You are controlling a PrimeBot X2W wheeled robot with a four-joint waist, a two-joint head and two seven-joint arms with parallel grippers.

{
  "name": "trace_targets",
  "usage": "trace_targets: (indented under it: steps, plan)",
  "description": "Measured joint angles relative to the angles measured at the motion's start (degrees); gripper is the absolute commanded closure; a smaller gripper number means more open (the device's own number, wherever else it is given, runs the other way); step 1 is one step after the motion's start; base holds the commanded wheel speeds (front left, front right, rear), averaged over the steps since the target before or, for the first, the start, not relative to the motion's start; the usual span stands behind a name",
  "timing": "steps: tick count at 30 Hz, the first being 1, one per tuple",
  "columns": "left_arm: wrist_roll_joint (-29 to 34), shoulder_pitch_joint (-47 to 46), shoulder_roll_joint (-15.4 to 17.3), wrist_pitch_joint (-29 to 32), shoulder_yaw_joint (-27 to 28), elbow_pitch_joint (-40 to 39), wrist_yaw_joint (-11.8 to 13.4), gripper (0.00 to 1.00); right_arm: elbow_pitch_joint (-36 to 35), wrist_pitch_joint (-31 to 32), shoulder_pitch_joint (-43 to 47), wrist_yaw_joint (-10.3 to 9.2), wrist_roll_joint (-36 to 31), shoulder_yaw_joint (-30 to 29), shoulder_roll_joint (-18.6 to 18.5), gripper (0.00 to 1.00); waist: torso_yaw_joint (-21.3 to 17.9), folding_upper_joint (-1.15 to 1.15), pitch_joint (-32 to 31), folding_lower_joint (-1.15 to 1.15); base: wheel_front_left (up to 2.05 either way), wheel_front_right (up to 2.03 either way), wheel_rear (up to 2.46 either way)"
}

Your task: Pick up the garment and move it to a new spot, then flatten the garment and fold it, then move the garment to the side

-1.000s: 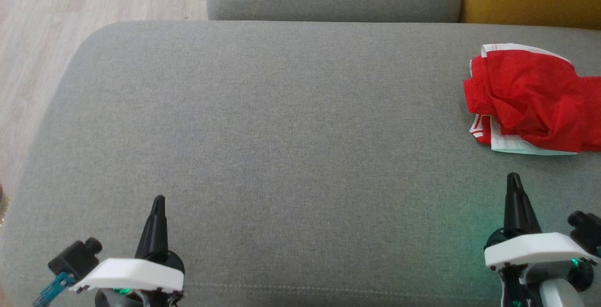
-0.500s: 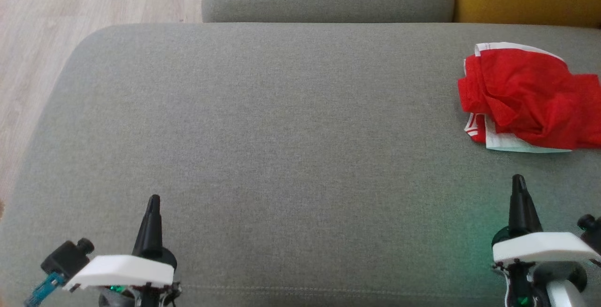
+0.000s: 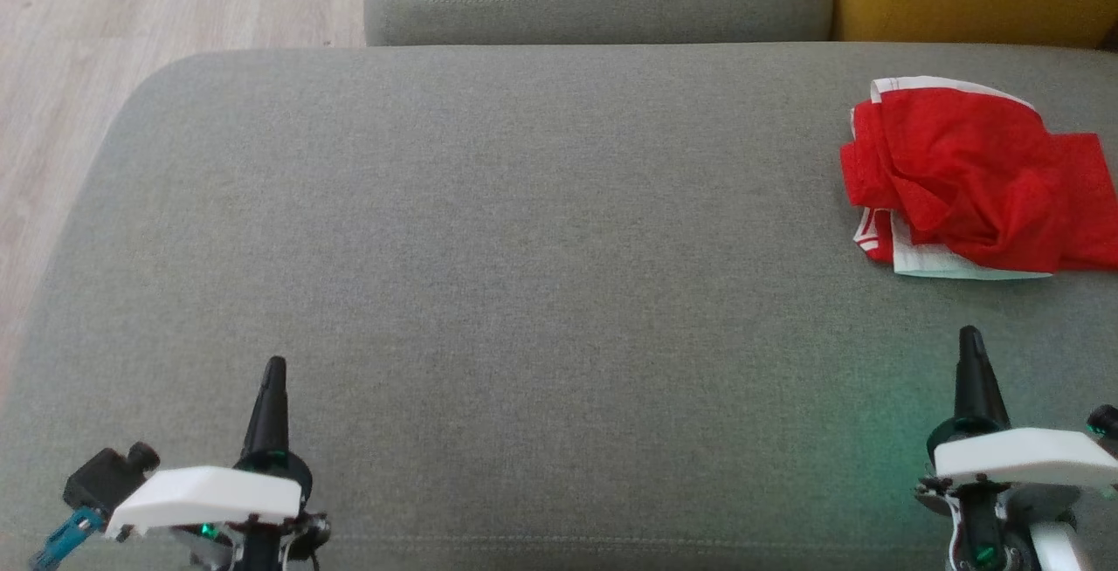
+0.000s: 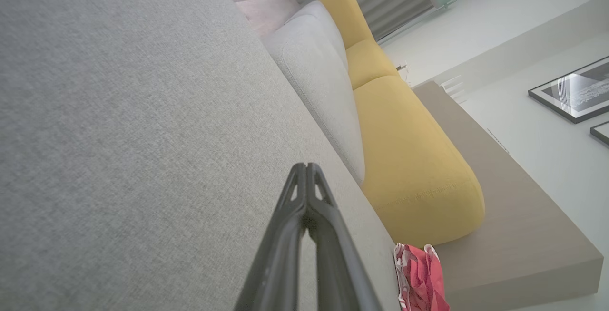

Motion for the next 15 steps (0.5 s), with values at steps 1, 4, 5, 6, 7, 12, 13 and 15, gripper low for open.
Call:
trace_targets:
  steps: [1,4,5,6,7,12,13,15]
  plan:
    - [-0.5,0.0,0.0,0.2,0.1,0.1,0.0,1.0,0.0,0.0,-0.1,0.0,0.6,0.0,0.0,1.0,-0.1,0.0,0.0,0.0,0.0,0.0,0.0]
    - [-2.1,-0.2,0.0,0.5,0.3,0.1,0.0,1.0,0.0,0.5,-0.6,0.0,2.6,-0.2,0.0,1.0,-0.2,0.0,-0.1,0.0,0.0,0.0,0.0]
    - [-2.5,-0.3,0.0,0.6,0.4,0.1,0.0,1.0,0.0,0.6,-0.8,0.0,3.3,-0.3,0.0,1.0,-0.3,0.0,-0.1,0.0,0.0,0.0,0.0]
    - [-3.0,-0.5,0.0,1.0,0.5,0.2,0.0,1.0,-0.1,0.6,-0.8,0.0,3.9,-0.3,0.0,1.0,-0.3,0.0,-0.1,0.0,0.0,0.0,0.0]
    - [-3.5,-0.7,0.1,1.0,0.5,0.2,0.0,1.0,-0.2,1.1,-0.8,0.0,4.5,-0.3,0.0,1.0,-0.4,0.0,-0.1,0.0,0.0,0.0,0.0]
    - [-6.2,-0.9,0.1,1.8,0.8,0.4,0.0,1.0,-0.2,1.8,-0.8,0.0,7.8,-0.6,0.0,1.0,-0.7,0.0,-0.2,0.0,0.0,0.0,0.0]
    - [-6.6,-0.9,0.1,2.1,0.9,0.4,0.0,1.0,-0.2,1.9,-0.8,0.0,8.5,-0.7,0.0,1.0,-0.8,0.0,-0.2,0.0,0.0,0.0,0.0]
    - [-7.7,-0.9,0.1,2.3,1.1,0.5,0.0,1.0,-0.3,2.4,-0.8,0.0,9.8,-0.7,0.0,1.0,-0.9,0.0,-0.2,0.0,0.0,0.0,0.0]
